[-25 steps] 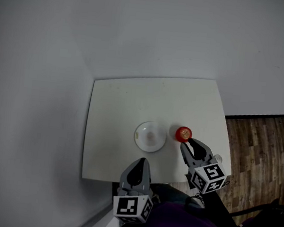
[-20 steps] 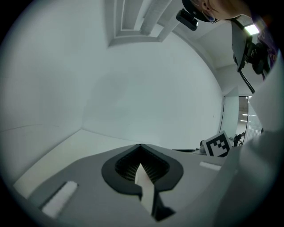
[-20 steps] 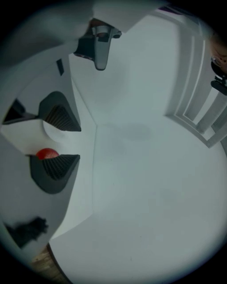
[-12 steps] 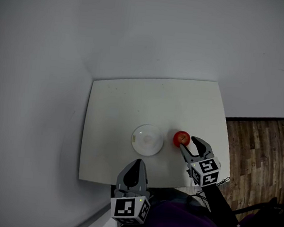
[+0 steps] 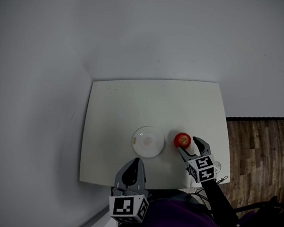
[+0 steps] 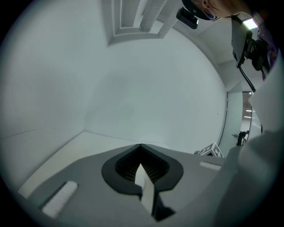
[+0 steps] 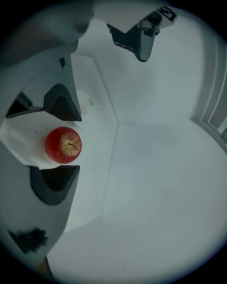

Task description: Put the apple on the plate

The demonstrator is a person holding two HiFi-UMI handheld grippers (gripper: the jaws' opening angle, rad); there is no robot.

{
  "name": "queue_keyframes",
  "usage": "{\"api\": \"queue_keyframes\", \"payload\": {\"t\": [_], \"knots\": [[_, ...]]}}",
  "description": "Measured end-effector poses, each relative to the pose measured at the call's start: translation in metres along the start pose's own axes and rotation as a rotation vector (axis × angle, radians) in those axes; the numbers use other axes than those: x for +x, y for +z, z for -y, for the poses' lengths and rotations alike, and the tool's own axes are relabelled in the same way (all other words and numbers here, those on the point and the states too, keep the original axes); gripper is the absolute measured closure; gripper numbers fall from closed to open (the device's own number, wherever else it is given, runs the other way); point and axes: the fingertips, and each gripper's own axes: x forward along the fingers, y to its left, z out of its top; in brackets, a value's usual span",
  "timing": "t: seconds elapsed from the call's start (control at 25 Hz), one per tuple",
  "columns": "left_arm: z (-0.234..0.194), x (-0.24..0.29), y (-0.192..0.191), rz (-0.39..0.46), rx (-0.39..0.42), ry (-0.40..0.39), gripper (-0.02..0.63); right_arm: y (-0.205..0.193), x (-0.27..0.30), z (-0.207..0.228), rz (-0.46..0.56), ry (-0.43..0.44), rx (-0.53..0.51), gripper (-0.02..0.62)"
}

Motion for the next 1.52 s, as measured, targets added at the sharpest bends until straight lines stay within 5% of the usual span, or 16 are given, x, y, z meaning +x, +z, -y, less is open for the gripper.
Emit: {"api": "queue_keyframes", "payload": {"t": [0.56,1.52], "knots": [[-0.013,-0.004,0.017,-0.005,0.022,0.014,0.598,-0.018,0.019,0.001,-0.117,0.007,-0.009,0.259],[-0.019,-0.007,0.026,0.014,0.028,0.021,0.598,-0.018,0.020,0.005,-0.143,0.021,0.000,0.261]]}}
